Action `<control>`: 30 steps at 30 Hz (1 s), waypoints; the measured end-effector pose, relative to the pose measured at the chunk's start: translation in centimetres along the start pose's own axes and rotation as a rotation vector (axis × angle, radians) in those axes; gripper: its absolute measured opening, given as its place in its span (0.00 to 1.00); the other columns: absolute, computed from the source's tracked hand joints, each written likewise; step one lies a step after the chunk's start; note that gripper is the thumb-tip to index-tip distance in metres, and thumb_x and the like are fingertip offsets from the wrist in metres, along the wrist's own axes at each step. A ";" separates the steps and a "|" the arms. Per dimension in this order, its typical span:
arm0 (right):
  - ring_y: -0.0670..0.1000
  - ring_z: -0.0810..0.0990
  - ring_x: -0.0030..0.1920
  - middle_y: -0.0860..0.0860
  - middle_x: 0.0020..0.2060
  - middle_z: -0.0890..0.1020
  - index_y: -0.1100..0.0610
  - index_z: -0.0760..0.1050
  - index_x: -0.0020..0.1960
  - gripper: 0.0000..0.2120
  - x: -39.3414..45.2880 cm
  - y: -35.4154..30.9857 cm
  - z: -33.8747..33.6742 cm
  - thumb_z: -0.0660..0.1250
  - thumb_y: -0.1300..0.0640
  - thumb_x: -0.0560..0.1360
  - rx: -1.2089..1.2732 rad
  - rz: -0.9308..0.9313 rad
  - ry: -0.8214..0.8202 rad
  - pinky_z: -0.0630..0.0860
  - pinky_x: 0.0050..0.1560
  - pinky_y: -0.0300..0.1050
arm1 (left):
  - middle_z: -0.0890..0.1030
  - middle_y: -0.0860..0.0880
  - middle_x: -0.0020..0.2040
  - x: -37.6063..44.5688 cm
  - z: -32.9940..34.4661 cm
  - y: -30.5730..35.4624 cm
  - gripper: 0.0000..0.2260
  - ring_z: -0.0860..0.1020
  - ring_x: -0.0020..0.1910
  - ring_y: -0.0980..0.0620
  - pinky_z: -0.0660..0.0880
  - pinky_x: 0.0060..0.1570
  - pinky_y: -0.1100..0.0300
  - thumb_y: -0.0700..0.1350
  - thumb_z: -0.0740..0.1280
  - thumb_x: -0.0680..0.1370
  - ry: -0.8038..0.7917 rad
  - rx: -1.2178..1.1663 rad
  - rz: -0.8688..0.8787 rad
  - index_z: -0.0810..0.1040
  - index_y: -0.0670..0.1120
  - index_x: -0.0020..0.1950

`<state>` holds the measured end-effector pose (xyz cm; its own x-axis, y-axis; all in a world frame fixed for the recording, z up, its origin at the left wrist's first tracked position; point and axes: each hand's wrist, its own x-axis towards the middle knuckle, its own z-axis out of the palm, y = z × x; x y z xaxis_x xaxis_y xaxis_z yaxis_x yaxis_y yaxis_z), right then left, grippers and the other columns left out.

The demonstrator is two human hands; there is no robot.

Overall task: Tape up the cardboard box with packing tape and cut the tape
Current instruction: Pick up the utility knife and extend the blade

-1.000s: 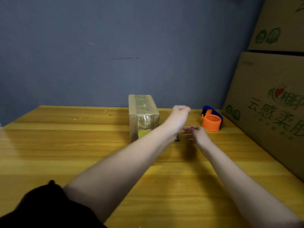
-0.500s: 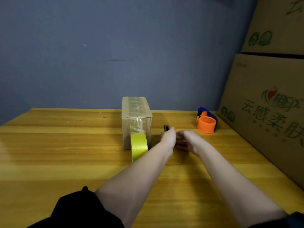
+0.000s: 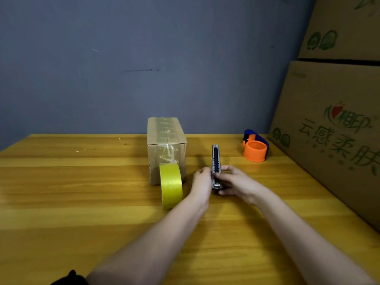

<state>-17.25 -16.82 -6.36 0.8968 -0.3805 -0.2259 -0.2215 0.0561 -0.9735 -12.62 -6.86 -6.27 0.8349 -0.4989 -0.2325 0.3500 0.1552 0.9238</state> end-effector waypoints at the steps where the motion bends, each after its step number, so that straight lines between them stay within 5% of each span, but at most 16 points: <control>1: 0.46 0.79 0.34 0.50 0.35 0.81 0.54 0.69 0.56 0.08 -0.3 0.5 0.1 0.61 0.63 0.79 0.028 -0.041 0.008 0.72 0.24 0.37 | 0.78 0.49 0.40 -0.1 -0.1 -0.2 0.11 0.76 0.37 0.54 0.73 0.37 0.63 0.40 0.55 0.81 -0.024 0.007 0.043 0.74 0.46 0.44; 7: 0.53 0.72 0.25 0.54 0.29 0.75 0.57 0.65 0.63 0.14 -1.4 2.5 0.5 0.51 0.65 0.80 0.137 -0.234 0.024 0.65 0.29 0.44 | 0.74 0.41 0.35 0.2 -0.4 -1.7 0.08 0.71 0.20 0.53 0.70 0.18 0.63 0.41 0.58 0.81 -0.129 -0.010 0.172 0.76 0.43 0.55; 13: 0.50 0.69 0.23 0.56 0.31 0.73 0.55 0.68 0.56 0.10 -1.7 2.1 -0.4 0.51 0.64 0.81 0.050 -0.251 -0.100 0.64 0.26 0.41 | 0.80 0.43 0.48 1.0 -0.8 -2.5 0.08 0.73 0.35 0.51 0.76 0.40 0.47 0.43 0.61 0.80 -0.167 0.053 0.284 0.77 0.47 0.57; 17: 0.49 0.80 0.32 0.52 0.40 0.82 0.53 0.71 0.60 0.12 -2.3 2.1 -1.3 0.54 0.62 0.81 -0.085 -0.256 -0.210 0.73 0.33 0.39 | 0.78 0.46 0.41 1.1 -1.1 -2.4 0.09 0.73 0.33 0.53 0.73 0.31 0.61 0.44 0.59 0.81 -0.169 0.067 0.324 0.75 0.43 0.58; 19: 0.48 0.81 0.32 0.52 0.41 0.82 0.54 0.72 0.59 0.11 -2.2 2.2 -1.3 0.54 0.62 0.81 -0.069 -0.254 -0.230 0.75 0.32 0.39 | 0.80 0.48 0.42 1.1 -1.2 -2.4 0.10 0.76 0.38 0.53 0.73 0.37 0.61 0.43 0.59 0.81 -0.163 0.039 0.319 0.77 0.44 0.56; 25: 0.43 0.64 0.19 0.52 0.28 0.73 0.57 0.73 0.55 0.09 -2.1 2.2 -1.4 0.54 0.60 0.82 -0.177 -0.342 -0.116 0.60 0.18 0.33 | 0.83 0.51 0.49 1.3 -1.4 -2.2 0.11 0.80 0.48 0.51 0.77 0.48 0.58 0.43 0.57 0.82 -0.145 -0.102 0.251 0.79 0.49 0.49; 30: 0.43 0.60 0.17 0.49 0.20 0.68 0.57 0.73 0.41 0.11 -2.0 2.3 -1.4 0.58 0.58 0.81 -0.254 -0.345 0.034 0.56 0.17 0.33 | 0.82 0.49 0.47 1.0 -1.4 -2.2 0.11 0.81 0.41 0.54 0.78 0.38 0.64 0.43 0.56 0.82 -0.157 -0.104 0.278 0.78 0.50 0.55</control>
<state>-20.04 -17.21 -8.11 0.9226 -0.3677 0.1168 -0.0019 -0.3071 -0.9517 -11.95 -6.51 -8.95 0.8318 -0.5491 0.0808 0.1663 0.3855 0.9076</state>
